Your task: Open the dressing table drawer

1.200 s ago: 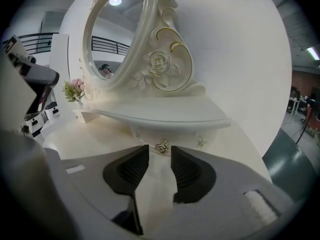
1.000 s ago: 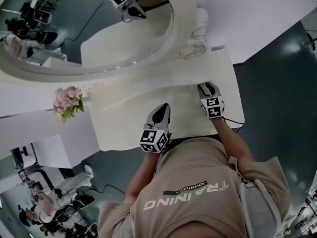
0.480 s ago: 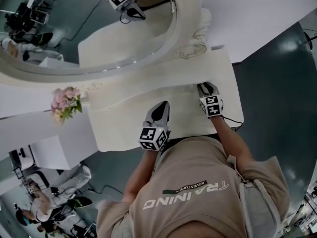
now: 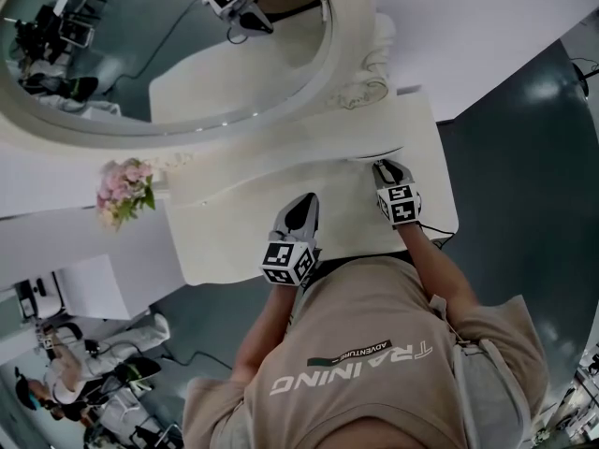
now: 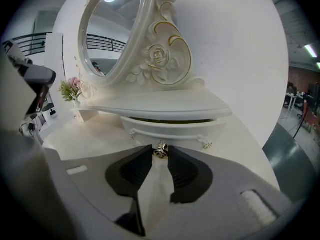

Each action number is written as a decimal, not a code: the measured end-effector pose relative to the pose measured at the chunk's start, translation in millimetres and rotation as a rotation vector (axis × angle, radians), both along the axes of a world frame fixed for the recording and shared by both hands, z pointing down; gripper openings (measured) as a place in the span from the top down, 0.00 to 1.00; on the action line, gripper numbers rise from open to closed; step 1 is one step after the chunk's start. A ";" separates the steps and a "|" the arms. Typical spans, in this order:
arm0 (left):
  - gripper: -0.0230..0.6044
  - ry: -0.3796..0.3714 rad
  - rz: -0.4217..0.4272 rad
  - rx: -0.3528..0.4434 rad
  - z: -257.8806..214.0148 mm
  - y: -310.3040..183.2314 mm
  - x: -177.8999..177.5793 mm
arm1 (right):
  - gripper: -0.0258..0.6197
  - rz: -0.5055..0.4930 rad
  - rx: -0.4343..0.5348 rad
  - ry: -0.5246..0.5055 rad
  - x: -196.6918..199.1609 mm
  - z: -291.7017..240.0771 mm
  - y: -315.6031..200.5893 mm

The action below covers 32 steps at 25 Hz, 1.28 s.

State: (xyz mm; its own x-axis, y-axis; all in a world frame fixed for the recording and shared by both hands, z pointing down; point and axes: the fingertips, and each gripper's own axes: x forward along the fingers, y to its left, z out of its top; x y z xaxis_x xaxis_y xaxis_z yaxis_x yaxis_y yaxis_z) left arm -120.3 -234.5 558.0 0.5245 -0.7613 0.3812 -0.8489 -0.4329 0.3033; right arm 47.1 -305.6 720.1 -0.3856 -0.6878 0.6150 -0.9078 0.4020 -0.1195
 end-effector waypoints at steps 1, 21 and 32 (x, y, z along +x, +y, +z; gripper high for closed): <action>0.93 0.000 0.000 0.000 0.5 1.9 0.1 | 0.81 -0.001 -0.004 0.000 0.1 1.3 2.9; 0.93 0.009 -0.013 -0.003 1.5 34.7 -1.5 | 0.81 -0.004 -0.005 -0.006 3.6 3.8 34.5; 0.93 0.006 -0.026 0.008 2.6 42.3 -2.3 | 0.79 -0.023 -0.019 -0.018 12.6 -0.7 53.1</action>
State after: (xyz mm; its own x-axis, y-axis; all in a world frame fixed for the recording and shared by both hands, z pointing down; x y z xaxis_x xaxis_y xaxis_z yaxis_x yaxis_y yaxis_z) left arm -122.6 -192.3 560.6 0.5068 -0.7775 0.3723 -0.8580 -0.4132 0.3051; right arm 59.7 -252.5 719.4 -0.4124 -0.6667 0.6208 -0.8959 0.4202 -0.1439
